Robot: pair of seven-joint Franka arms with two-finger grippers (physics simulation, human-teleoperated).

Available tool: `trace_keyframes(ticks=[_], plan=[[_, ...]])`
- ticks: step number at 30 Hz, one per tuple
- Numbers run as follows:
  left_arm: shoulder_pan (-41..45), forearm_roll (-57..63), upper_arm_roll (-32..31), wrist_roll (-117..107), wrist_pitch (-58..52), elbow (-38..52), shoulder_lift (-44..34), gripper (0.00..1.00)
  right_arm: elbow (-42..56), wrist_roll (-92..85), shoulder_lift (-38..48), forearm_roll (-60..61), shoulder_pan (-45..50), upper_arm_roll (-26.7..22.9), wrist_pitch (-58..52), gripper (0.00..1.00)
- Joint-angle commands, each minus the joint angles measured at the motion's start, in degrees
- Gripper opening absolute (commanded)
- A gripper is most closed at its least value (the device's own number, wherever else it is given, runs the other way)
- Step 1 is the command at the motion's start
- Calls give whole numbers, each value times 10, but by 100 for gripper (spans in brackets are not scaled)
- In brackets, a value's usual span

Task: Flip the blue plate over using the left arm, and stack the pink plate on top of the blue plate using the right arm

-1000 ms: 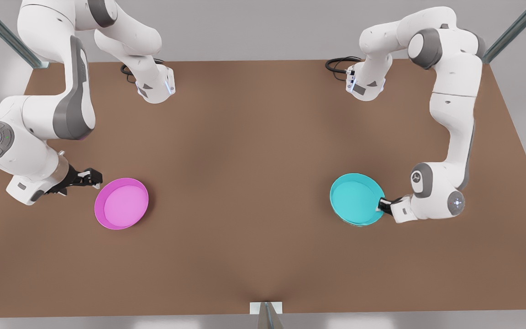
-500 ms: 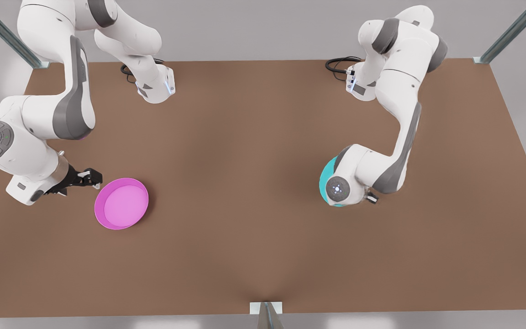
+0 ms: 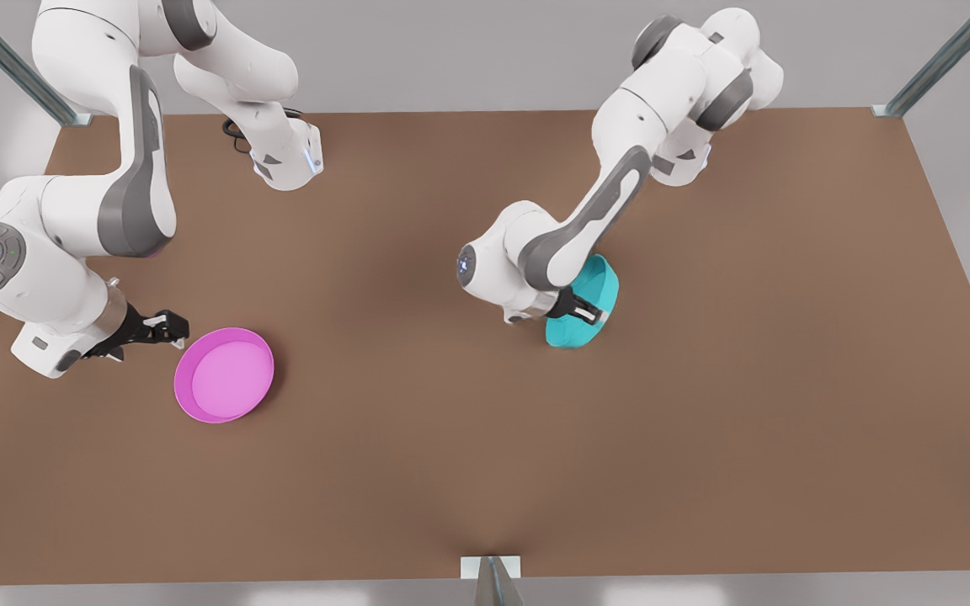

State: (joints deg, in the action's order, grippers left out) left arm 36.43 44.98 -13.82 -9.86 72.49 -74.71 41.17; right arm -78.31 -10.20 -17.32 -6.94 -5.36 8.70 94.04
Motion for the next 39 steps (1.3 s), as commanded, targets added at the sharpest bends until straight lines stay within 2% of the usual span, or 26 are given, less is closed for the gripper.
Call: trace_keyframes(ticks=[1, 7, 9, 12, 15, 20, 28, 39], plan=[[5, 47, 0, -2, -6, 1, 3, 21, 0, 0, -1, 0, 0, 0, 0, 100], [79, 161, 13, -17, -93, 38, 47, 21, 0, 0, -1, 0, 0, 0, 0, 100], [148, 164, 92, -17, -93, 41, 63, 21, 0, 0, -1, 0, 1, 0, 0, 100], [199, 179, 138, -17, -101, 40, 83, 21, 0, 0, 0, 0, 1, 0, -1, 100], [225, 202, 139, -25, -111, 42, 95, 21, 0, 0, 0, 0, 0, 0, -1, 100], [255, 244, 139, -24, -127, 121, 160, 21, 0, 0, -1, 0, 0, 0, 0, 100], [283, 310, 154, -27, -128, 136, 212, 21, 0, 0, -1, 0, 0, 0, 0, 100], [307, 315, 153, -34, -148, 137, 246, 21, 9, -1, -9, -1, 0, 0, 0, 100]])
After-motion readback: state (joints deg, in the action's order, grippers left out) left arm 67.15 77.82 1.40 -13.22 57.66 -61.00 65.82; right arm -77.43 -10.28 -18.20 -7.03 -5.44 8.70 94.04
